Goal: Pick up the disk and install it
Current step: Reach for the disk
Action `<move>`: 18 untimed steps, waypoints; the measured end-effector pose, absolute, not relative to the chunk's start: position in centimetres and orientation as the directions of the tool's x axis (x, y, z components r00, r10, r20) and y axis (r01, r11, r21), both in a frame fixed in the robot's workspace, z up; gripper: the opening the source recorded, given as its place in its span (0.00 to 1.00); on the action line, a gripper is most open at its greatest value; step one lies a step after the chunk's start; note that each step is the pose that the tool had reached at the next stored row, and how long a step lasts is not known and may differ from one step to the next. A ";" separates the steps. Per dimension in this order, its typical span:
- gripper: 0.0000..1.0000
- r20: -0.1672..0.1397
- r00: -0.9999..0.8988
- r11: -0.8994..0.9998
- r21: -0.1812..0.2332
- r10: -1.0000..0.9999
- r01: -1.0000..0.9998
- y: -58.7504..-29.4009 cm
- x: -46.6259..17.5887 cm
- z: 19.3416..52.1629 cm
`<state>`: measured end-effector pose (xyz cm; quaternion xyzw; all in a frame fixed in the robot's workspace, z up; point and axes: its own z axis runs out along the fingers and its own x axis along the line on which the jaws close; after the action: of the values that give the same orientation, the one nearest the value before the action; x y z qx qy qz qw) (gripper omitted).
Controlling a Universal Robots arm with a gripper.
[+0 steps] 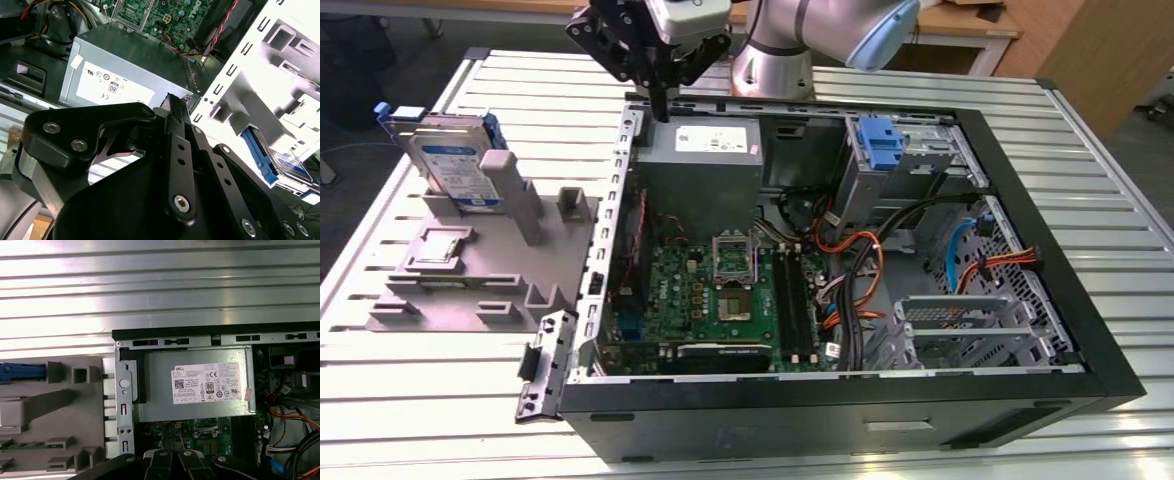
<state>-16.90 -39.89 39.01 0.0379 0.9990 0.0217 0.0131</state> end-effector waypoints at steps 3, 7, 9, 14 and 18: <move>0.10 -0.024 -0.997 0.996 0.044 0.076 0.075 -39.9 -17.0 39.0; 0.10 -0.024 -0.997 0.996 0.044 0.076 0.075 -39.9 -17.1 39.0; 0.10 -0.024 -0.997 0.996 0.044 0.076 0.075 -39.9 -17.1 39.0; 0.10 -0.024 -0.997 0.996 0.044 0.076 0.075 -39.9 -17.2 39.0; 0.10 -0.024 -0.997 0.996 0.044 0.076 0.075 -39.9 -17.3 38.9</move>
<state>-17.31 -39.89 38.94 0.0379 0.9990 0.0217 0.0131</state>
